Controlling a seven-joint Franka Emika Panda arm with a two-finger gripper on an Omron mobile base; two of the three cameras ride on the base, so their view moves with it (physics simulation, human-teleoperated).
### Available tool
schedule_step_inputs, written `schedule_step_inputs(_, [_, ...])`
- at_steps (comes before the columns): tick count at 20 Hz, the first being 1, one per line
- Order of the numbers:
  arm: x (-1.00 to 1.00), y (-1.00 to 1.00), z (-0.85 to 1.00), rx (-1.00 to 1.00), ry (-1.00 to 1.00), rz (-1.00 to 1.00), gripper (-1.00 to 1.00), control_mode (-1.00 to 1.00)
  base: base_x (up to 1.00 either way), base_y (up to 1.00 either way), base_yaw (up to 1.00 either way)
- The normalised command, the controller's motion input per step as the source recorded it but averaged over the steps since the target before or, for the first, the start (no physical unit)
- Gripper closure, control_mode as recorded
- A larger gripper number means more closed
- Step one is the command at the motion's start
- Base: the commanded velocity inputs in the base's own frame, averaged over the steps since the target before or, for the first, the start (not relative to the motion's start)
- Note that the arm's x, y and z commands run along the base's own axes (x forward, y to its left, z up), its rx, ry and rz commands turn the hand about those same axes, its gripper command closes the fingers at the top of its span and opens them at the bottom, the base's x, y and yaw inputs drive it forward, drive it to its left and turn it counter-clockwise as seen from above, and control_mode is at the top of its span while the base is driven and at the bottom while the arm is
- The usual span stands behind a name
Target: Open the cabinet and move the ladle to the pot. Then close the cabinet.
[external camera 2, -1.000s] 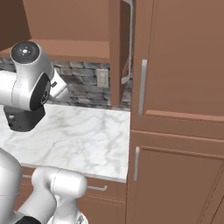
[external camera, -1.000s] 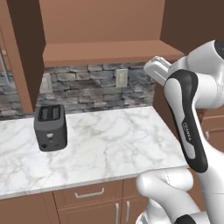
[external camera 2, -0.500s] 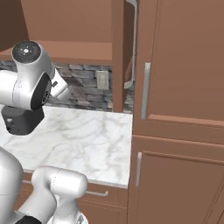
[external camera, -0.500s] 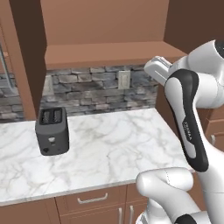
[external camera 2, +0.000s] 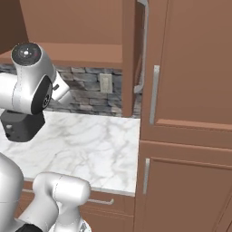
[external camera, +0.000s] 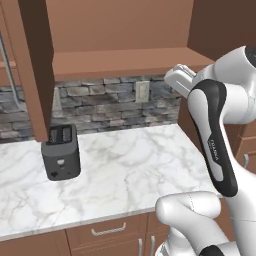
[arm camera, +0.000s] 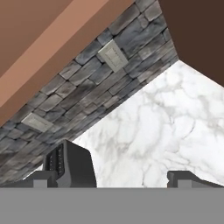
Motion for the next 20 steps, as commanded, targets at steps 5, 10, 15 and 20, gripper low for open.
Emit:
schedule_step_inputs(5, [0.00, 0.00, 0.00, 0.00, 0.00, 0.00, -1.00, 1.00, 0.14, 0.74, 0.00])
schedule_step_inputs(10, [0.00, 0.00, 0.00, 0.00, 0.00, 0.00, -1.00, 1.00, 0.21, 0.46, 0.00])
schedule_step_inputs(15, [0.00, 0.00, 0.00, 0.00, 0.00, 0.00, -1.00, 1.00, 0.50, 0.33, 0.02])
schedule_step_inputs(20, [0.00, 0.00, 0.00, 0.00, 0.00, 0.00, -1.00, 1.00, 0.38, 0.09, 0.13])
